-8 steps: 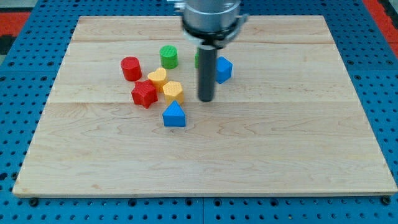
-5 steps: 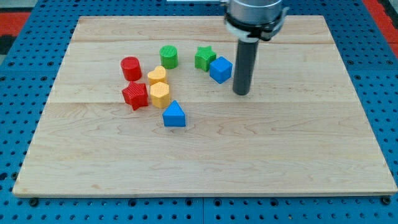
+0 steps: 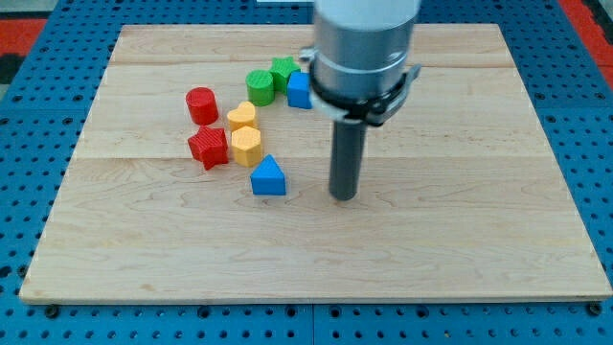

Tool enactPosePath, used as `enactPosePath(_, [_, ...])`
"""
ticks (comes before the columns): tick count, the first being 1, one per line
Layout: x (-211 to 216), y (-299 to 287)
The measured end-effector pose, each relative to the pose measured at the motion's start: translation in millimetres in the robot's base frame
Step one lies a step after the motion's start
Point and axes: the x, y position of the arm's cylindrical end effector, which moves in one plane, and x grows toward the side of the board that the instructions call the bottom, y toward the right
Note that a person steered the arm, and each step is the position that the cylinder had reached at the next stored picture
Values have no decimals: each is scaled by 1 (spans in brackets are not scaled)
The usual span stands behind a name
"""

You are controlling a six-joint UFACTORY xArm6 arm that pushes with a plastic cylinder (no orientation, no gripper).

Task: Move blue blocks into the green blocks

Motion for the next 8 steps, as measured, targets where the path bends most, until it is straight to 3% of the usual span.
enactPosePath(1, [21,-11])
enactPosePath(2, [15,-47])
enactPosePath(5, [-68,-65])
enactPosePath(7, [-44,-95])
enactPosePath(8, [-73,-102])
